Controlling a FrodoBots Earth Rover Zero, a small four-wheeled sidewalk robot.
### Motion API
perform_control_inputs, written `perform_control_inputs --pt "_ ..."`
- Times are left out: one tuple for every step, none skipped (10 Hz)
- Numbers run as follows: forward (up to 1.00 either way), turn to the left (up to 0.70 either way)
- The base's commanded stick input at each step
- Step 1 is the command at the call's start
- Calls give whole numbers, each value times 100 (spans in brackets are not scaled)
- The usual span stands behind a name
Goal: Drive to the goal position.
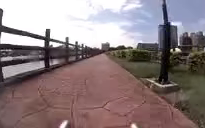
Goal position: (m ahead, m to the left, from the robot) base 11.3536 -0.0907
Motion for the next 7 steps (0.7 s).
perform_control_inputs --pt "100 0" --pt "100 0" --pt "100 0" --pt "100 0" --pt "100 0" --pt "100 0" --pt "100 0"
